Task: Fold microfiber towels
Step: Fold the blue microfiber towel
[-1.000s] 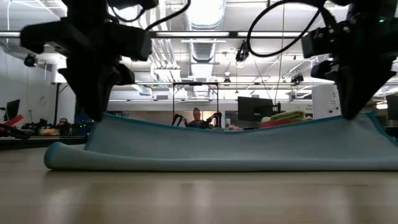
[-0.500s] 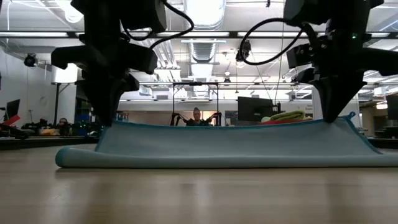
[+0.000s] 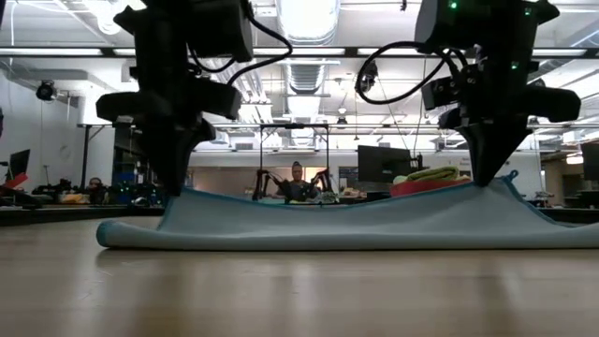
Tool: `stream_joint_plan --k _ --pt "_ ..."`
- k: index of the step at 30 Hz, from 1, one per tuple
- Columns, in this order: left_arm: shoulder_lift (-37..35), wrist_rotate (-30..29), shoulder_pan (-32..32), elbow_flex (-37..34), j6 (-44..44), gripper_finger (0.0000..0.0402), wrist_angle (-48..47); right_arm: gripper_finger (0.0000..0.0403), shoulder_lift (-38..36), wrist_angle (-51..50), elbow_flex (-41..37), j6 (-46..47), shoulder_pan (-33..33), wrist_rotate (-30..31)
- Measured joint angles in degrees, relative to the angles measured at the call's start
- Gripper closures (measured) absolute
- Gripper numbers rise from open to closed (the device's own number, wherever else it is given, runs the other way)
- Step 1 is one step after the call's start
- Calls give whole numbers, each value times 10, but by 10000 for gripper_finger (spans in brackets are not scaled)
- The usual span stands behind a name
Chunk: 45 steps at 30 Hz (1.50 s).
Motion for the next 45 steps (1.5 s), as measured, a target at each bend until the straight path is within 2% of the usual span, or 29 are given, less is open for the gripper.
stream_joint_plan --k 7,14,35,39,45 --pt "0 -2 1 -25 0 402 20 394 0 5 0 -7 -7 0" --pt "0 -27 1 -25 2 402 40 394 0 13 -4 -7 -14 0" --pt "0 -40 2 -26 -1 401 46 394 0 45 -27 -7 -16 1" --pt "0 -40 2 -29 -4 380 47 392 0 45 -29 -7 -16 1" --pt "0 -40 1 -40 -27 316 48 363 0 44 -29 4 -18 1"
